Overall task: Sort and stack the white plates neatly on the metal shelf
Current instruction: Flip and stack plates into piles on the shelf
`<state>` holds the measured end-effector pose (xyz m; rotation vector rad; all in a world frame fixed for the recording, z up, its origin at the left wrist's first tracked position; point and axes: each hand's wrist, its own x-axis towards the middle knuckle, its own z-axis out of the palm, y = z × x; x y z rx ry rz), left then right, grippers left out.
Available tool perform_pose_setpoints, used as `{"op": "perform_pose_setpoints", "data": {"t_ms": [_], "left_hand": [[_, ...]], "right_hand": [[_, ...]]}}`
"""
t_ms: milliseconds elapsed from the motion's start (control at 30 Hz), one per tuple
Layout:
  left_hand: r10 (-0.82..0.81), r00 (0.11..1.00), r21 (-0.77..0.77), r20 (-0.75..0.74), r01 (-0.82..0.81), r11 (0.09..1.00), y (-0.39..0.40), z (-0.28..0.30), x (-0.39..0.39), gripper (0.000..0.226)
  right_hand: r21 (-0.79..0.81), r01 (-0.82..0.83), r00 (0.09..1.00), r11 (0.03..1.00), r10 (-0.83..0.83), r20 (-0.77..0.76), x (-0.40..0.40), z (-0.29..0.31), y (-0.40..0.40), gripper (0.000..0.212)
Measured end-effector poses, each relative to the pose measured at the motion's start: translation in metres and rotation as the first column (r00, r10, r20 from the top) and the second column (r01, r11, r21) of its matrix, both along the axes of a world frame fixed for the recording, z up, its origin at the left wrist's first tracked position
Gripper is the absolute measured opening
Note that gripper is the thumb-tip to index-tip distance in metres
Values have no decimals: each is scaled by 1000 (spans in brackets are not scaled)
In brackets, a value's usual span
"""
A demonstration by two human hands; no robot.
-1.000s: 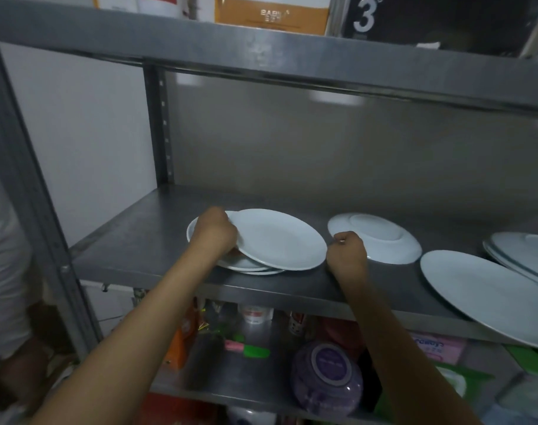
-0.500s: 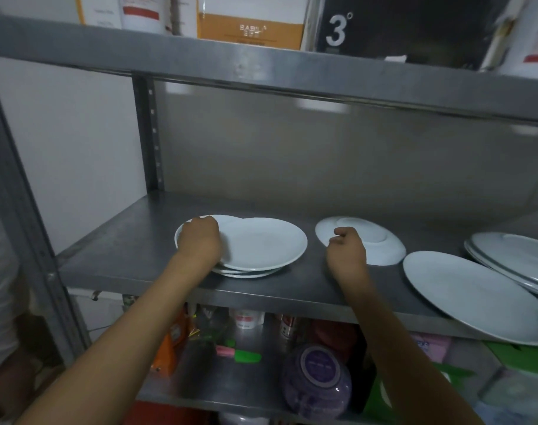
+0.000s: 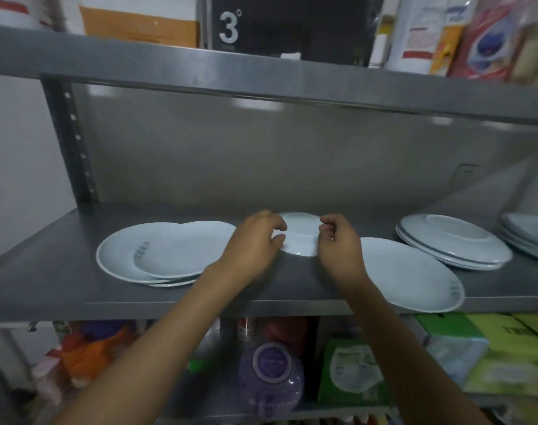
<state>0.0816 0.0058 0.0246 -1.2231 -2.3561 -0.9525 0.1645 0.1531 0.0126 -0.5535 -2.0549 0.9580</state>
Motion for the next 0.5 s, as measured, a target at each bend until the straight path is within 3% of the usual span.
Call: {"op": "perform_pose_setpoints", "data": {"t_ms": [133, 267, 367, 433, 500], "left_hand": [[-31, 990, -94, 136, 44, 995, 53, -17, -3, 32], [55, 953, -170, 300, -3, 985, 93, -38, -30, 76], [144, 941, -350, 308, -29, 936, 115, -49, -43, 103], [168, 947, -385, 273, -52, 921, 123, -53, -48, 98], [149, 961, -326, 235, -67, 943, 126, -56, -50, 75]], "right_hand": [[34, 20, 999, 999, -21, 34, 18, 0, 34, 24], [41, 16, 997, 999, -19, 81, 25, 4, 61, 25], [52, -13, 993, 999, 6, 122, 26, 8, 75, 26], [77, -23, 991, 997, 12, 132, 25, 11, 84, 27], [98, -17, 992, 995, 4, 130, 23, 14, 91, 28]]}}
